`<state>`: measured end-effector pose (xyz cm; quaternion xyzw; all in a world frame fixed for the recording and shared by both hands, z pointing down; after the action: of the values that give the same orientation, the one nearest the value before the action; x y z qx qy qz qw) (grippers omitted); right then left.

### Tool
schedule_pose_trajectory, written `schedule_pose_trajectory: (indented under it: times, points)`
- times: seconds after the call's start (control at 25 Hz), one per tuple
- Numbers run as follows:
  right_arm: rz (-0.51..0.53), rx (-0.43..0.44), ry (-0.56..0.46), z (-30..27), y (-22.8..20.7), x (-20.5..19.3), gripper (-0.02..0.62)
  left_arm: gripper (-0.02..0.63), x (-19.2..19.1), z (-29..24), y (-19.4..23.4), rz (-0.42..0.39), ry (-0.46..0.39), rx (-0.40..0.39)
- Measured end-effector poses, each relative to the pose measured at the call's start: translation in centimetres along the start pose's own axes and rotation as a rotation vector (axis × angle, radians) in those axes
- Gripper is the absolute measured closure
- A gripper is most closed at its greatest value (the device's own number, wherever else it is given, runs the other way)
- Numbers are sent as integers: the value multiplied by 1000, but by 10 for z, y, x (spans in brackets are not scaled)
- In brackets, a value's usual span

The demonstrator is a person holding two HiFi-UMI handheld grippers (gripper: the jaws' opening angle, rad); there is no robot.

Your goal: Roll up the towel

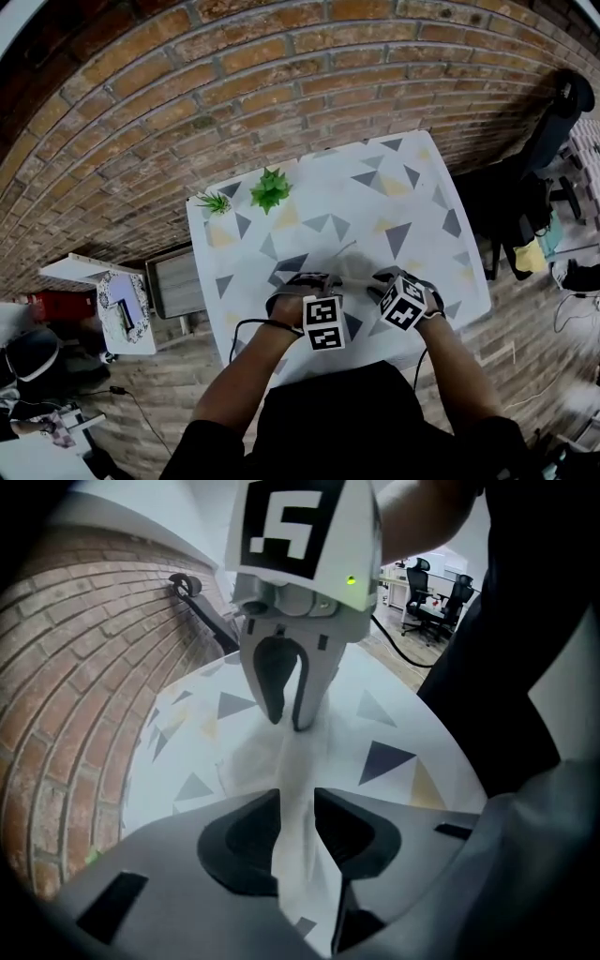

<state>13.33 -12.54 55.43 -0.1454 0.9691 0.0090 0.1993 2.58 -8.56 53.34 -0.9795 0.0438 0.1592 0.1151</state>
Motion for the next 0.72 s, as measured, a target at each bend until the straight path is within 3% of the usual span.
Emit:
schedule_pose_trajectory:
  times: [0.28,0.56,0.72]
  points:
    - [-1,-112,-61,12,-11,5,472,479,-4,-21,3,4,37,28]
    - [57,-57,-84,16,21,-1,459,479,-5,-28,22,50,33,53]
    - [58,-91,-47,3,17,-5,442,479,-6,-24,32,80,35,96]
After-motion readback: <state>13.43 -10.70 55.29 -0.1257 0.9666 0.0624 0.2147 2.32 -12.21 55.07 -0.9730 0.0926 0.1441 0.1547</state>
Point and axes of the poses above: the fingertips, and each gripper's own axes: z backward along the fingers, y to its left, x out of its top, the point moved 8 cm from there along z, backward along the fingers, and after that the axes turned 4 degrees about -z, right-handed, at the moved point
